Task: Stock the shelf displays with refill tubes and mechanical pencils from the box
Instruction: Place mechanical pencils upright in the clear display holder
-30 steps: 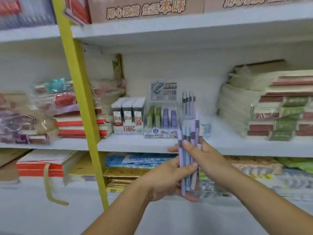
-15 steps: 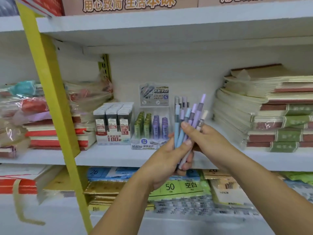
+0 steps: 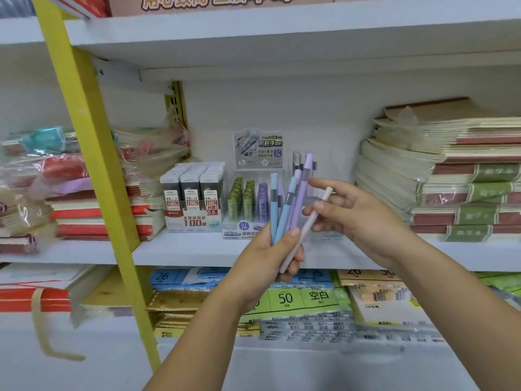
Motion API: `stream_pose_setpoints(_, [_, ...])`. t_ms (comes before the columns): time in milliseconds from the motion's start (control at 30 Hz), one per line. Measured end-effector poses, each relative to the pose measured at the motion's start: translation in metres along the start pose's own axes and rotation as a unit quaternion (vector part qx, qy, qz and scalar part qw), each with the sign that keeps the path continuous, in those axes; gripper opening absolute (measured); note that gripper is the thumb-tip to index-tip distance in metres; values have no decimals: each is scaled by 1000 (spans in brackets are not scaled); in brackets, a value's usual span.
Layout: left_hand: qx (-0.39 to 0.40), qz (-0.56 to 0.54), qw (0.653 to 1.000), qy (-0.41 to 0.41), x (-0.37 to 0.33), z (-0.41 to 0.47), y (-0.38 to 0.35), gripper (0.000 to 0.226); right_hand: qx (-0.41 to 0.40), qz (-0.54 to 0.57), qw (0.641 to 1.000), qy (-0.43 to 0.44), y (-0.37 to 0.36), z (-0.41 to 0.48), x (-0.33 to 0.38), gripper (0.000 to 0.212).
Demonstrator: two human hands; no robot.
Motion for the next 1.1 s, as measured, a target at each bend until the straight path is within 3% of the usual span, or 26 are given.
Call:
stream_pose_setpoints(100, [-41, 23, 999, -15, -9, 4, 2, 18, -94, -30, 993, 69, 24, -2, 23, 32])
stream_pose_setpoints(167, [-72, 30, 996, -36, -19, 10, 7, 17, -190, -41, 968, 158, 51, -4, 56, 28])
stream_pose_setpoints(233, [-102, 25, 993, -57, -28, 17, 14, 17, -228, -94, 942, 226, 67, 1, 88, 31])
stream_pose_setpoints(300, [-127, 13, 989, -72, -33, 23, 19, 16, -219, -182, 927, 244, 68, 19, 105, 35])
stream_pose_setpoints(467, [-152, 1, 985, -85, -31, 36, 19, 13, -157, -410, 882, 172, 56, 74, 85, 29])
stream_pose_setpoints(700, [-148, 23, 984, -98, -27, 48, 18, 10, -100, -494, 850, 153, 46, 106, 53, 33])
stream_pose_setpoints(967, [-133, 2, 986, -99, -22, 53, 21, 12, -93, -551, 815, 149, 44, 113, 48, 34])
stream_pose_setpoints(1100, [-132, 13, 987, -89, -22, 52, 22, 17, -126, -628, 740, 206, 39, 107, 62, 24])
Point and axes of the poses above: each hand's wrist, its own z-axis towards the middle knuckle, its own y-axis out of the back of the hand, x = y × z, the point moved 9 cm from there along z, towards the middle knuckle
